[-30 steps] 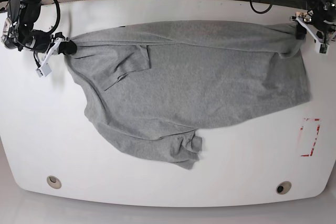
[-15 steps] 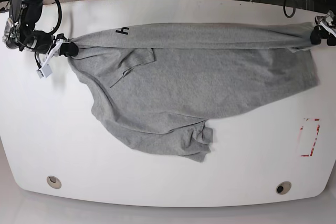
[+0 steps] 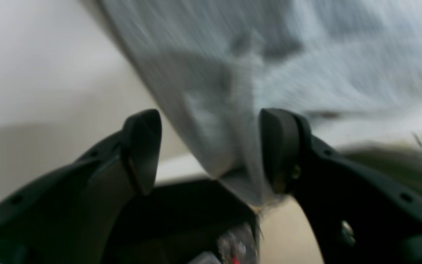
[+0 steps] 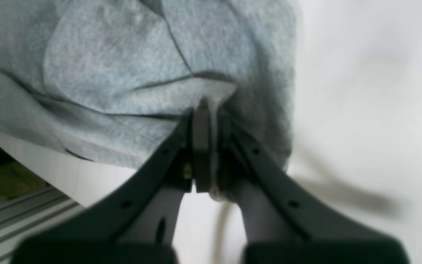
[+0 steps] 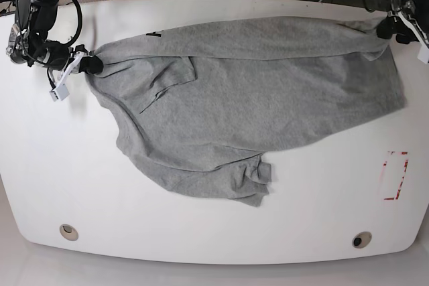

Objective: Fold the T-shirt properly
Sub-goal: 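Hold the shirt edge with both grippers and tug it taut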

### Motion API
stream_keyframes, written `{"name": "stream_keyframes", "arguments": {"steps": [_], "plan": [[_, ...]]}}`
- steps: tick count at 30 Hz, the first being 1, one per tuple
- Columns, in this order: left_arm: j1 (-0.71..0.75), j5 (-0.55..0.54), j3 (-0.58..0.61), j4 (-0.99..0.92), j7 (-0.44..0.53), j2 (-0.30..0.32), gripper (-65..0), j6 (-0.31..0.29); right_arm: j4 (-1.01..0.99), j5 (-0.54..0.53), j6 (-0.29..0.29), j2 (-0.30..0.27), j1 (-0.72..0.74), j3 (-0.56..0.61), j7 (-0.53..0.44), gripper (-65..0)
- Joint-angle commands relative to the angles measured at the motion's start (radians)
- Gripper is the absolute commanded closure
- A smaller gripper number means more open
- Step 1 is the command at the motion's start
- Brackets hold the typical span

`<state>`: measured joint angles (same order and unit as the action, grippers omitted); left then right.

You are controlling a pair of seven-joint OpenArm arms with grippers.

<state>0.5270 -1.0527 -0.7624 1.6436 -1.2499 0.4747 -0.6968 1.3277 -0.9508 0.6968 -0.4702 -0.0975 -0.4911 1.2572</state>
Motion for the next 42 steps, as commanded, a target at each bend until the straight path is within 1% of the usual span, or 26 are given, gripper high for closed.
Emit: {"name": "stream_keyframes", "arguments": {"steps": [1, 3, 6, 8, 11, 16, 18, 20, 22, 27, 32, 37, 40, 42], "plan": [[0.012, -0.094, 0.025, 0.017, 0.002, 0.062, -38.5, -0.001, 0.016, -0.024, 0.001, -0.023, 0.014, -0.008, -0.014, 0.0], [0.026, -0.130, 0.033, 0.017, -0.001, 0.066, -38.5, -0.001, 0.016, -0.024, 0.001, -0.023, 0.017, -0.008, -0.015, 0.0], [0.057, -0.157, 0.013, 0.017, -0.006, 0.069, -38.5, -0.001, 0.016, -0.023, 0.001, -0.023, 0.031, -0.008, -0.015, 0.0], [0.083, -0.166, 0.010, 0.017, -0.006, 0.100, -38.5, -0.001, 0.016, -0.021, 0.001, -0.023, 0.031, -0.008, -0.015, 0.0], [0.100, -0.166, 0.028, 0.017, -0.006, 0.123, -38.5, -0.001, 0.016, -0.020, 0.001, -0.023, 0.034, -0.008, -0.015, 0.0], [0.101, -0.165, 0.062, 0.017, -0.006, 0.120, -38.5, -0.001, 0.016, -0.020, 0.001, -0.022, 0.034, -0.008, -0.015, 0.0], [0.094, -0.157, 0.070, 0.014, 0.000, 0.117, -38.5, -0.001, 0.016, -0.018, 0.001, -0.003, 0.034, -0.008, -0.015, 0.0], [0.071, -0.126, 0.073, 0.013, 0.005, 0.111, -38.5, -0.001, 0.016, -0.018, 0.001, 0.003, 0.034, -0.008, -0.015, 0.0], [0.029, -0.090, 0.079, 0.013, 0.009, 0.081, -38.5, -0.001, 0.016, -0.018, 0.001, 0.006, 0.032, -0.008, -0.015, 0.0], [-0.058, 0.053, 0.085, 0.011, 0.009, 0.012, -38.5, -0.001, 0.016, -0.018, 0.001, 0.008, 0.028, -0.008, -0.015, 0.0], [-0.124, 0.202, 0.100, 0.013, -0.009, -0.050, -38.5, -0.001, 0.016, -0.020, 0.001, 0.037, 0.034, -0.008, -0.015, 0.0], [-0.127, 0.269, 0.156, 0.011, -0.007, -0.061, -38.5, -0.001, 0.016, -0.017, 0.001, 0.038, 0.031, -0.008, -0.015, 0.0], [-0.127, 0.285, 0.174, 0.011, -0.007, -0.063, -37.8, -0.001, 0.016, -0.023, 0.001, 0.038, 0.032, -0.007, -0.015, 0.0], [-0.127, 0.289, 0.177, 0.011, -0.007, -0.063, -32.4, -0.001, 0.016, -0.024, 0.001, 0.040, 0.032, -0.007, -0.014, 0.0]]}}
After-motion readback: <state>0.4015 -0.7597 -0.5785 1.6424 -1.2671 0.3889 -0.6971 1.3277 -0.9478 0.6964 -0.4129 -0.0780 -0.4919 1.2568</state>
